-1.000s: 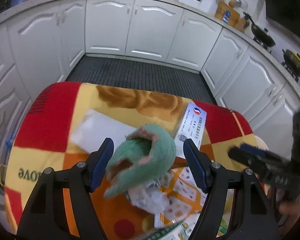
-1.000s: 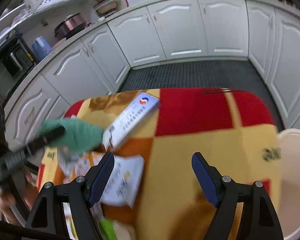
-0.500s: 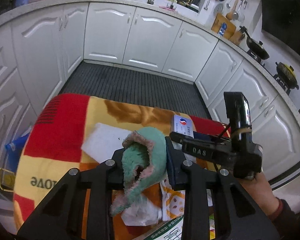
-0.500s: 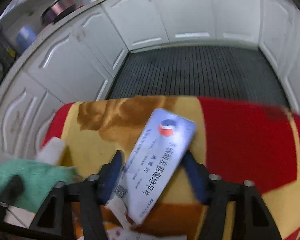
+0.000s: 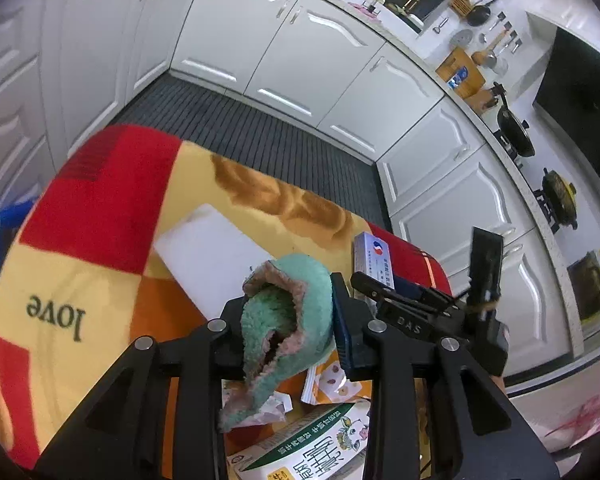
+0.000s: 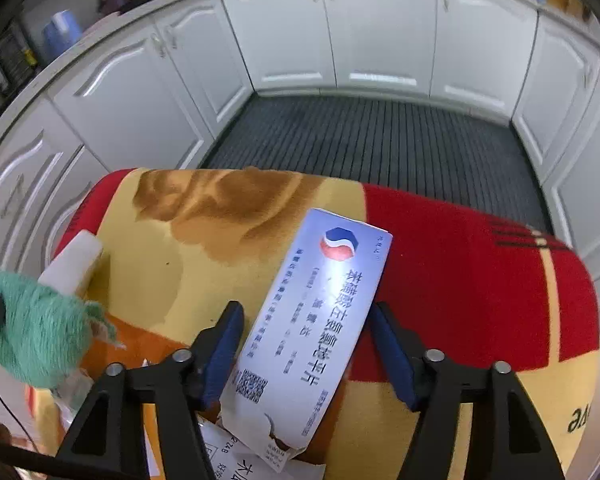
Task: Collect trash
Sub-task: 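Grasp the green cloth with the left gripper while the right grasps the white medicine box, then carry the green cloth and medicine box to the bucket and release both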
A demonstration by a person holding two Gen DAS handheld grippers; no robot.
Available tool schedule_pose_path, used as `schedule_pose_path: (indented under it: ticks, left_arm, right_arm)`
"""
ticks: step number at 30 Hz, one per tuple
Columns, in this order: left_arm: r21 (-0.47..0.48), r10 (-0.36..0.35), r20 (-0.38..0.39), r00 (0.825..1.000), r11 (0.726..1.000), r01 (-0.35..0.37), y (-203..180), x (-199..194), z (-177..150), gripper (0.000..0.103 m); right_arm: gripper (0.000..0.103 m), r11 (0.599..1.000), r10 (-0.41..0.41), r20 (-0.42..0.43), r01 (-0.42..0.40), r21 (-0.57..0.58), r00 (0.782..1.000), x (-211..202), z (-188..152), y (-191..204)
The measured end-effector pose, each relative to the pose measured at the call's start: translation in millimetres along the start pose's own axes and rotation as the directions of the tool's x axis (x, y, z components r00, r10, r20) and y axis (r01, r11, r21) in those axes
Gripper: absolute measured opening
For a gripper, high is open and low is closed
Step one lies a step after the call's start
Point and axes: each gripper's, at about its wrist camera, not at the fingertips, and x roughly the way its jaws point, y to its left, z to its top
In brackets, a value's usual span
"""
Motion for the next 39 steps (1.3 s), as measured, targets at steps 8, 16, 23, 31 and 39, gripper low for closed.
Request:
schedule_pose_path:
  ticks: [8,16,23,31,39]
  left_arm:
    - [-0.005,-0.117,0.067,0.991,0.993,0.117,-15,-29,4,0.026]
    - [0.038,-0.133,0.08,0.988,0.991,0.131,-42,-45,2,0.024]
    - [0.133,-0.107,0.075,0.991,0.986,0.096,-83,-47,-21,0.024]
    - [0.21,-0.135,0.021,0.991,0.969,0.128,-132,-37,-50,0.024]
    - [0.287,-0.166,-0.053,0.985,0.942,0.174,-199,-9,-87,0.024]
  right_arm:
    - [0.05,0.998,0.056,0.111,-0.058,0.014,0.992,-42,-11,-14]
    - [0.05,0.994,0.098,0.175,-0.105,0.033,0.98,-88,-32,-34]
    - [0.05,0.997,0.05,0.237,-0.061,0.039,0.97,-126,-49,-47]
    - [0.05,0.998,0.011,0.254,-0.028,0.064,0.967,-166,-86,-78]
    - [0.05,0.991,-0.071,0.237,0.042,0.127,0.969,-189,-129,-128]
